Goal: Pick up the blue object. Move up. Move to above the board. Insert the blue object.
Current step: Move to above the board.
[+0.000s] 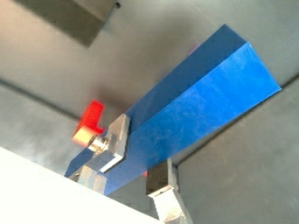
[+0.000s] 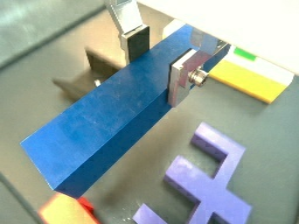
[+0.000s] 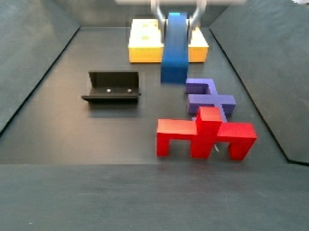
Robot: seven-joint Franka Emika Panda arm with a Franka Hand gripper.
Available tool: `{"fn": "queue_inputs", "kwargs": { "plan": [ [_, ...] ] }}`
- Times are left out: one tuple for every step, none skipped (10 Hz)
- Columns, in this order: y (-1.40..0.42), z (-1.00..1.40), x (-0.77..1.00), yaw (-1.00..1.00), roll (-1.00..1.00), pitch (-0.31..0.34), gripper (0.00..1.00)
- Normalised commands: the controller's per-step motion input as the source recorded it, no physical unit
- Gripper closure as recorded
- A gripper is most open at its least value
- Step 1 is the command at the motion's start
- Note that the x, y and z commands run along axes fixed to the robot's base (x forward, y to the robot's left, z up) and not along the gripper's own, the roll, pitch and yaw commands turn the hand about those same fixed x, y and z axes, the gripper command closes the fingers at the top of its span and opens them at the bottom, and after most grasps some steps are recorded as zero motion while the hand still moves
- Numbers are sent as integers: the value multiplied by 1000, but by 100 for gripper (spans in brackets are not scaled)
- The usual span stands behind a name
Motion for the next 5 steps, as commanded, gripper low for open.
{"fn": "queue_inputs", "kwargs": {
  "plan": [
    [5,1400,6,7,25,49,100],
    [4,1400,-4,3,27,65,100],
    [-2,972,18,6,16,53,100],
    [2,748,35,2,13,57,100],
    [-1,352,32,2,11,71,100]
  ]
}}
